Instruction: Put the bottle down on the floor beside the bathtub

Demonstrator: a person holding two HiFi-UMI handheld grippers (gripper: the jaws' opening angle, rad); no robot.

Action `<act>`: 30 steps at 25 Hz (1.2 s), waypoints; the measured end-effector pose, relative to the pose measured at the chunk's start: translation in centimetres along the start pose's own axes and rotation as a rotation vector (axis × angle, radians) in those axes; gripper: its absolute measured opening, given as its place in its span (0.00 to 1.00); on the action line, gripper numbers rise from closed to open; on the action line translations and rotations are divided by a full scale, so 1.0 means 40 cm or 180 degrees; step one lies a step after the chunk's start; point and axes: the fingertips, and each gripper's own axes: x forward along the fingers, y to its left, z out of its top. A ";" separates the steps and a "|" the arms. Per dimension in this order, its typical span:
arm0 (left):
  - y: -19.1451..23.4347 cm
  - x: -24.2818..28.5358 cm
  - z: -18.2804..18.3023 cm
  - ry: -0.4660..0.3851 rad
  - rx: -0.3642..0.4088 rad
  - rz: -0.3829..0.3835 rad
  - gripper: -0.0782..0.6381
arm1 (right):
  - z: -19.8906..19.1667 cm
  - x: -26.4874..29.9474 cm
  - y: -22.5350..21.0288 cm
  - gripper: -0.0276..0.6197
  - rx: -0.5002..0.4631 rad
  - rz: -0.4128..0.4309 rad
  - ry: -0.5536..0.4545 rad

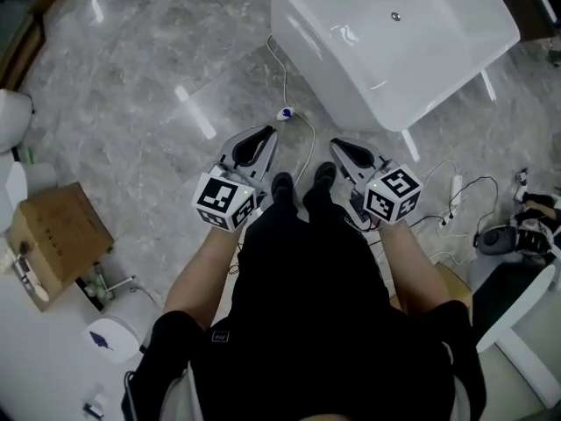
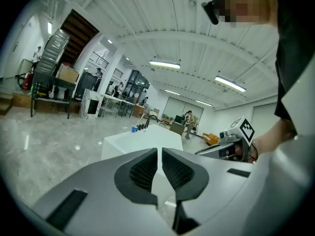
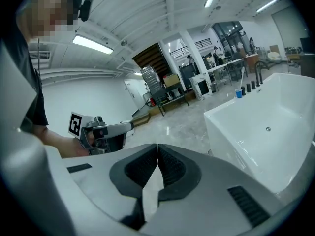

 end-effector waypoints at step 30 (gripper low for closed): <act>-0.709 -0.016 0.202 -0.0326 0.0773 -0.0032 0.14 | 0.055 -0.821 0.021 0.09 -0.0272 -0.0261 -0.1204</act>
